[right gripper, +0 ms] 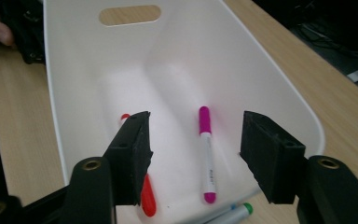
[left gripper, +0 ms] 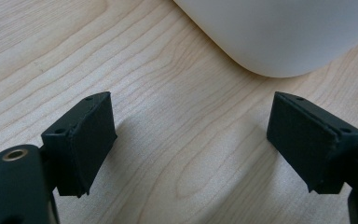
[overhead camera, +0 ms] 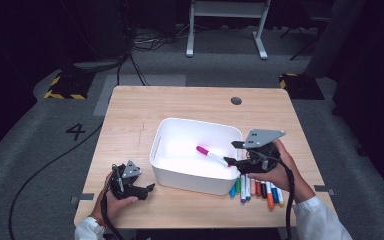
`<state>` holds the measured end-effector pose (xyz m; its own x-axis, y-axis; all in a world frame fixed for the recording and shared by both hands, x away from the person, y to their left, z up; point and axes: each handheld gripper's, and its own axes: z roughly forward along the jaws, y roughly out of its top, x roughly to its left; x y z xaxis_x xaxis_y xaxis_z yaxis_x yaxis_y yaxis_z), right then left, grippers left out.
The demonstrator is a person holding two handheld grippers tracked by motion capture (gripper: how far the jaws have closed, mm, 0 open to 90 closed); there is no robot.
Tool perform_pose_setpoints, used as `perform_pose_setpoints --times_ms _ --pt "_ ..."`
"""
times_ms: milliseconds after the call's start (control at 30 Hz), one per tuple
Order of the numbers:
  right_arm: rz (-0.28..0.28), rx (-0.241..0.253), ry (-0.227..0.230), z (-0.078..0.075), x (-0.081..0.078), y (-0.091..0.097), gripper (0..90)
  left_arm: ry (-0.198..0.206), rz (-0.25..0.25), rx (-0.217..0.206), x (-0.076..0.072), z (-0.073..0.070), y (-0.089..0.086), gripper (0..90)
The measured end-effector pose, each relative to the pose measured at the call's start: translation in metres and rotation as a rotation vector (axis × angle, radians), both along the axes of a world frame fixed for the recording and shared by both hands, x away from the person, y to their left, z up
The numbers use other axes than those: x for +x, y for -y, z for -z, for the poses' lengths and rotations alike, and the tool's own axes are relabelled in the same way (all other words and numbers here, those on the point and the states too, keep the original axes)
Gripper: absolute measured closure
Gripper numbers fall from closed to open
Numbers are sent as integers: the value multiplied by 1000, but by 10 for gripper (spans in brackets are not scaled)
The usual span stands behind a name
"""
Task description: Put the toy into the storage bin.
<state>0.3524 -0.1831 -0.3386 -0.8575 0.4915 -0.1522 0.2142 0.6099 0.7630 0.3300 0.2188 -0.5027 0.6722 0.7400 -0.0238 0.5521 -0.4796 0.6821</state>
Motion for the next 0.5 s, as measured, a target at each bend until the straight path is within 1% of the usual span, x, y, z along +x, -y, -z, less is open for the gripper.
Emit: perform_pose_setpoints --times_ms 67,100,133,167,200,233,267,300,333,367,433,467,500 --pt "27 19 8 -3 -3 8 402 0 0 0 0 0 0 154" --pt "59 35 31 -6 -7 23 373 0 0 0 0 0 0 154" --pt "59 35 31 -6 -7 23 373 0 0 0 0 0 0 154" --pt "96 48 47 -6 -10 36 350 0 0 0 0 0 0 154" --pt "96 48 47 -6 -10 36 350 0 0 0 0 0 0 154" --pt "126 60 60 -5 -13 51 339 0 0 0 0 0 0 154" --pt "126 60 60 -5 -13 51 339 0 0 0 0 0 0 154" --pt "142 64 62 -4 -14 57 337 0 0 0 0 0 0 154" --pt "163 66 63 -1 -16 67 336 0 0 0 0 0 0 154" --pt "174 66 67 1 -17 73 336 0 0 0 0 0 0 154" --pt "227 44 78 11 -20 88 336 0 0 0 0 0 0 154" --pt "246 33 76 16 -21 95 336 0 0 0 0 0 0 154" --pt "258 34 71 20 -21 100 337 0 0 0 0 0 0 154"
